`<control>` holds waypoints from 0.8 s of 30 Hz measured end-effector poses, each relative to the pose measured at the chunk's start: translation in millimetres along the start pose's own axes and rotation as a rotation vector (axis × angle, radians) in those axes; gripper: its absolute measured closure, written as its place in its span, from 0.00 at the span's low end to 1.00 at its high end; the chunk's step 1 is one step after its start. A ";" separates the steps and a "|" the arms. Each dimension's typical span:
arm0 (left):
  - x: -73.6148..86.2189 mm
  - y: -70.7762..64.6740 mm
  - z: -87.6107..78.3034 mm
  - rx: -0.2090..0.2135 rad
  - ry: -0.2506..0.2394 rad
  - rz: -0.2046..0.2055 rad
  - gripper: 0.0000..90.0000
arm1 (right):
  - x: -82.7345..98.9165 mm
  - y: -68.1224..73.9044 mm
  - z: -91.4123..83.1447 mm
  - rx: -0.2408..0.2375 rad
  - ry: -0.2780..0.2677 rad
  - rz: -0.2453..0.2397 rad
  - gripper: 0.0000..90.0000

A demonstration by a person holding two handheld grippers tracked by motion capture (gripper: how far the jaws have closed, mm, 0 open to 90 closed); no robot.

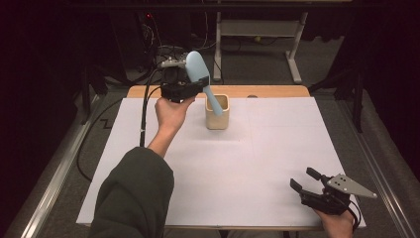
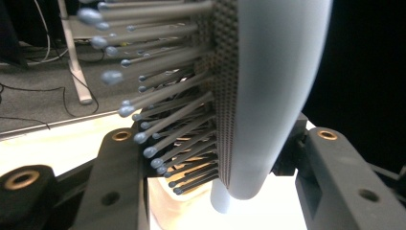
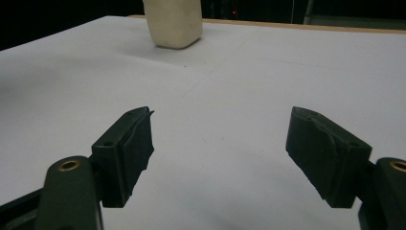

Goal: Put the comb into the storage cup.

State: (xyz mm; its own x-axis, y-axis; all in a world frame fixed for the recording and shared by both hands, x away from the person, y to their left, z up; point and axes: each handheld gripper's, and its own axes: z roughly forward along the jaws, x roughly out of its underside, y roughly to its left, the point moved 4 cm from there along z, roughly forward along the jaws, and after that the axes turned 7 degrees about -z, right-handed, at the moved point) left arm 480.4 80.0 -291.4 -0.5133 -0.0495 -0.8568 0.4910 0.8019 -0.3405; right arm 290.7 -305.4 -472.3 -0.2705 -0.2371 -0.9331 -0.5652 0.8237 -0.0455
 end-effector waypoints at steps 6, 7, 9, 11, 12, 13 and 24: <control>-4.8 3.9 3.1 -0.020 -0.003 -0.009 0.59 | 1.0 -1.0 -0.9 0.000 -0.001 0.008 0.28; -5.4 4.6 3.8 -0.025 -0.005 -0.011 0.59 | 1.3 -0.9 -1.3 0.000 0.002 0.011 0.28; -6.3 5.8 5.3 -0.030 -0.008 -0.014 0.59 | 1.4 -0.8 -1.9 0.001 0.000 0.010 0.28; -6.6 6.9 7.2 -0.036 -0.010 -0.018 0.59 | 1.3 -0.9 -1.9 -0.002 -0.003 0.013 0.28; -6.6 7.2 8.3 -0.037 -0.013 -0.023 0.59 | 1.3 -1.1 -1.5 -0.002 -0.002 0.014 0.28; -6.7 7.5 9.3 -0.042 -0.016 -0.023 0.59 | 1.2 -1.2 -1.2 -0.004 -0.002 0.013 0.28; -9.2 13.7 18.9 -0.074 -0.027 -0.041 0.59 | 0.5 -1.4 -2.8 0.001 -0.018 0.011 0.28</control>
State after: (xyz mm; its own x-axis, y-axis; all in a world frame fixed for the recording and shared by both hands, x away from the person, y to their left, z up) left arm 505.1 80.1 -295.5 -0.5124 -0.0978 -0.8532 0.4159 0.8409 -0.3462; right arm 289.2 -308.1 -471.6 -0.2629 -0.2191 -0.9396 -0.5615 0.8267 -0.0356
